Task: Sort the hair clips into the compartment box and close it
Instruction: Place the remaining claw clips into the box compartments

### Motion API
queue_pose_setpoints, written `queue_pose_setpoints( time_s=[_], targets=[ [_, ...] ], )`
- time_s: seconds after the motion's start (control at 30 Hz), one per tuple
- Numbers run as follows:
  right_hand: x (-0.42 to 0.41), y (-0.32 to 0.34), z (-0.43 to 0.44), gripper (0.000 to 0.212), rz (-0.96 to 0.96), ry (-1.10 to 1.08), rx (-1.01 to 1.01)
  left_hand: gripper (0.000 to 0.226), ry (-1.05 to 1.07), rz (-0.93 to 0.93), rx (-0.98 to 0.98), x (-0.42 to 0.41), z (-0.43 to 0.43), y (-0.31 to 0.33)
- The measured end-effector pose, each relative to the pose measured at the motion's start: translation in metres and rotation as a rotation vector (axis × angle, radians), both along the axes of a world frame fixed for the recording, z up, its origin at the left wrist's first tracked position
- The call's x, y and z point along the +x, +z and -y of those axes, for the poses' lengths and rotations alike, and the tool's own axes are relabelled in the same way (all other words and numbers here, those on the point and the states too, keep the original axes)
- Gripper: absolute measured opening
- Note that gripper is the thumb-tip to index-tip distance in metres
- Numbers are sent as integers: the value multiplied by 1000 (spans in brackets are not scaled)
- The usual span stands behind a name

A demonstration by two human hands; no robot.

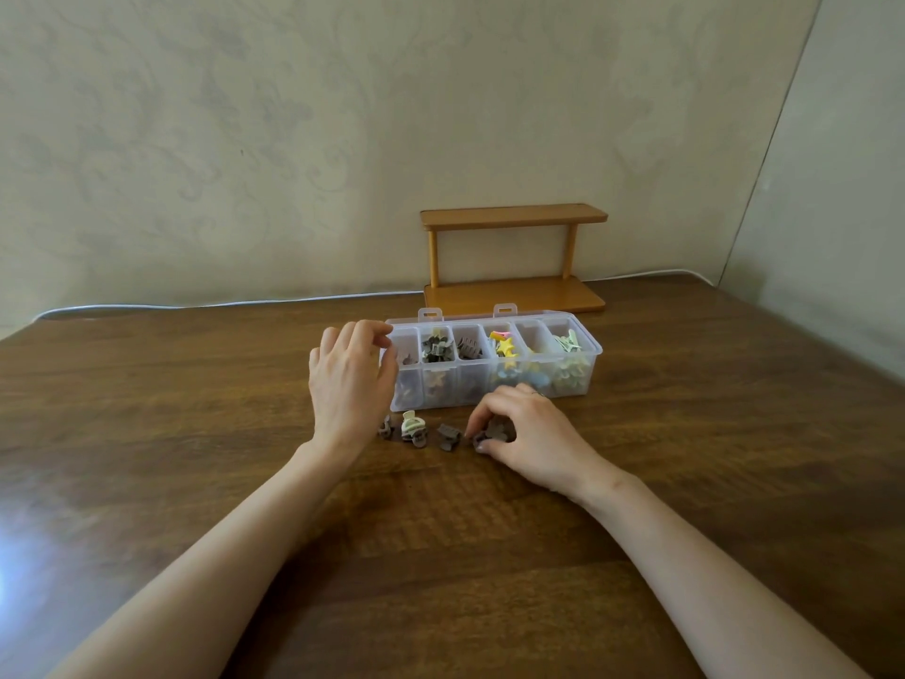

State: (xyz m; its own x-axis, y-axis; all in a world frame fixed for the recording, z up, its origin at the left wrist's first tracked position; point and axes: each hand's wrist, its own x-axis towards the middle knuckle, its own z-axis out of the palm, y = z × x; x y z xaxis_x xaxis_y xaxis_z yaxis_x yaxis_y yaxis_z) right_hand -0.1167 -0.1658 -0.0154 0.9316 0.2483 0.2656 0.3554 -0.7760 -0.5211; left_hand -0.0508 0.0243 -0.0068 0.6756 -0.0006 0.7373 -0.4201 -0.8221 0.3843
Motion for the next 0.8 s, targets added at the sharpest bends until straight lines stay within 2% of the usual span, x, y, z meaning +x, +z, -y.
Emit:
queue_pose_setpoints(
  time_s=[0.23, 0.43, 0.6, 0.8],
  targets=[
    [-2, 3, 1, 27, 45, 2, 131, 20, -255, 166, 255, -4, 8, -2],
    [0, 1, 2, 30, 120, -35, 243, 26, -531, 73, 410, -16, 20, -6],
    [-1, 6, 2, 26, 70, -63, 494, 28, -569, 72, 451, -18, 23, -8],
    [-3, 7, 0, 26, 17, -32, 577, 16, -536, 174, 432, -15, 22, -9]
  ],
)
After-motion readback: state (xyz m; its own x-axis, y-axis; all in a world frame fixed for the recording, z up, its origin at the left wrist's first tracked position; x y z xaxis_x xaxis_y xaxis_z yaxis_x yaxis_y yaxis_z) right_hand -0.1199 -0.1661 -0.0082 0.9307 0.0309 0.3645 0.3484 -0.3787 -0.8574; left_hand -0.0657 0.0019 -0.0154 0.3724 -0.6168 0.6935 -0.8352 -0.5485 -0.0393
